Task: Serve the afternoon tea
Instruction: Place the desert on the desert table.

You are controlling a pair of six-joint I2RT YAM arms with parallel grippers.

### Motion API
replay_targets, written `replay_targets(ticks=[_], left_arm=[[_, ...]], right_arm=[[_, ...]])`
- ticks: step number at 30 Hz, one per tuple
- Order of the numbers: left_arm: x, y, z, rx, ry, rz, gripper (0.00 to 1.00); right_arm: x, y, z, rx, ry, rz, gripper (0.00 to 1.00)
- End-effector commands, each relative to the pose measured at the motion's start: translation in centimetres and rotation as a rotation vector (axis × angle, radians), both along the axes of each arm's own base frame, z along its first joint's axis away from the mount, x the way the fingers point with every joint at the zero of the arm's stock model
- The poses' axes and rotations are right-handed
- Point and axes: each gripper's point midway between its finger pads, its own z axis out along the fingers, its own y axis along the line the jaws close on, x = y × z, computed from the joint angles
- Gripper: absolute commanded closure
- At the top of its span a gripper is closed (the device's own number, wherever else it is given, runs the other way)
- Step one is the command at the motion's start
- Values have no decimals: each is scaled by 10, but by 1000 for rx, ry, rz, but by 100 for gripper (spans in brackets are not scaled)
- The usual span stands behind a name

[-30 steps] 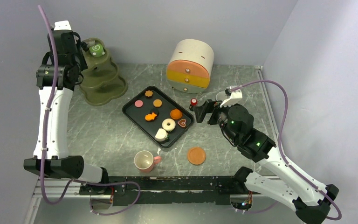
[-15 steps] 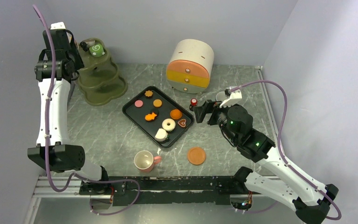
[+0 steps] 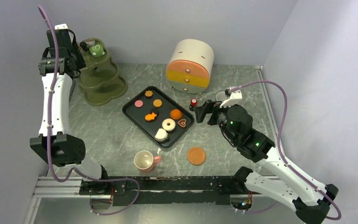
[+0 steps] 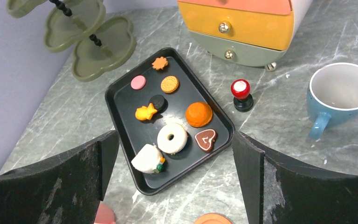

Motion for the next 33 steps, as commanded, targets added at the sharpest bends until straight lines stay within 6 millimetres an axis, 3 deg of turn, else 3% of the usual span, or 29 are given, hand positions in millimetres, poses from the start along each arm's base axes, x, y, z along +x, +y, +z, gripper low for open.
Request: replay_targets(ticks=[1,12,20,29,33], left_arm=[[13,6,16,-1,-75,4,59],[22,3,6,-19,-54,-19,53],[22,3,13,-17,-61,-25,45],[19,3,29,-15,-98,-19,44],[20,2,25,-17,-83,-23,44]], right_arm=[[3,-5,8,13,-26,-24,5],[3,-7,9,9,-31,-33,5],[2,-8,10,12,-34,-33,5],[1,-9,10,13,-33,-35,5],[1,-10,10,19,-35,-36,5]])
